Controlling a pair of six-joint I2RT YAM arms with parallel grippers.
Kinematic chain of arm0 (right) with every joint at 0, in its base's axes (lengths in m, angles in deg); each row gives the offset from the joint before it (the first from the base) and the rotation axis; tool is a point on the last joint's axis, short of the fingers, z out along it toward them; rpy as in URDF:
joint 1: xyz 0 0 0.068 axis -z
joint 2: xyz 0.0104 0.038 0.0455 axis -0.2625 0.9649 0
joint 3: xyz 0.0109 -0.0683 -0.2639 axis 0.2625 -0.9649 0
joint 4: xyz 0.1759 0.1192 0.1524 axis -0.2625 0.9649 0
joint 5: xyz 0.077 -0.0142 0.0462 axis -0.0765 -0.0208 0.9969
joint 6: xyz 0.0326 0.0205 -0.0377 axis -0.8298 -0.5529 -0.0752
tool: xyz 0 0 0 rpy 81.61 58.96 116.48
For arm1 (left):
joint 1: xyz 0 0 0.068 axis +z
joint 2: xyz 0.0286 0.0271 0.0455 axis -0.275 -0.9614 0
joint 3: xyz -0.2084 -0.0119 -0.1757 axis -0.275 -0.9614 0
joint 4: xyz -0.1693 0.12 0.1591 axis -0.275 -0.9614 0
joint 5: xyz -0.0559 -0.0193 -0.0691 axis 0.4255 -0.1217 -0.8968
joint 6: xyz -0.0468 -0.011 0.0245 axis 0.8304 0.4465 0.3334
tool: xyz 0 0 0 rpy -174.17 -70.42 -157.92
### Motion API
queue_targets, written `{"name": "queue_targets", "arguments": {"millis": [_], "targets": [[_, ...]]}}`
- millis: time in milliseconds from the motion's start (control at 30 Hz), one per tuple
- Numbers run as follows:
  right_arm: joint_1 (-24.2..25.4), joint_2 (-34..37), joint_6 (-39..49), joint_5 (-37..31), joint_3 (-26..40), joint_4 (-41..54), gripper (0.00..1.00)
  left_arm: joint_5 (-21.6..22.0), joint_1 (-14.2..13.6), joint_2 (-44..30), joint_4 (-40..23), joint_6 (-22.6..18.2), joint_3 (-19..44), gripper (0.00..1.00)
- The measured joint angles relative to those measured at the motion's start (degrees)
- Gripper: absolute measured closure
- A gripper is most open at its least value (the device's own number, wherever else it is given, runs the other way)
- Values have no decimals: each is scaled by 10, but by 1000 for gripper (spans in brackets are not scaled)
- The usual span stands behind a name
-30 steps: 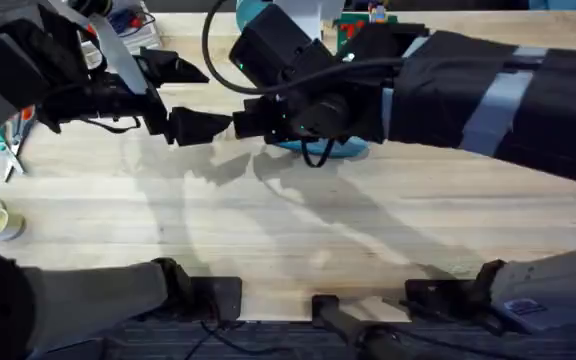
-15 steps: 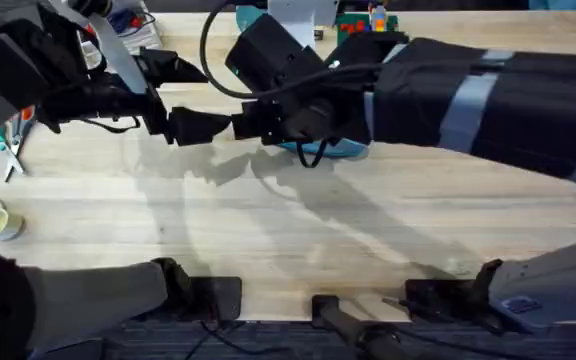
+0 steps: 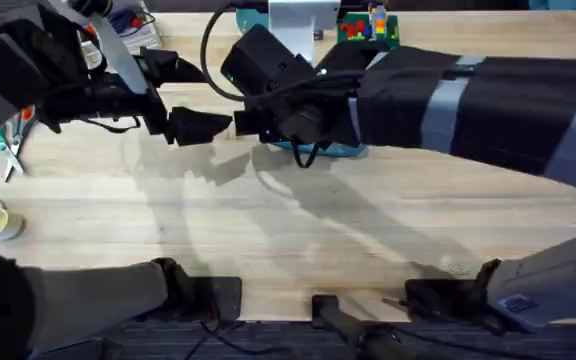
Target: Unzip the bag, pick up the pens from the table one at a time and place them inside, then zip the bag closed.
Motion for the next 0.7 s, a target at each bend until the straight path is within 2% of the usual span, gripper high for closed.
{"name": "queue_targets", "arguments": {"millis": [400, 700], "targets": [[0, 1, -64, -19, 0, 2, 109, 0, 0, 0, 0, 0, 0, 7], [0, 32, -76, -36, 0, 0, 128, 0, 0, 0, 0, 0, 0, 8]]}}
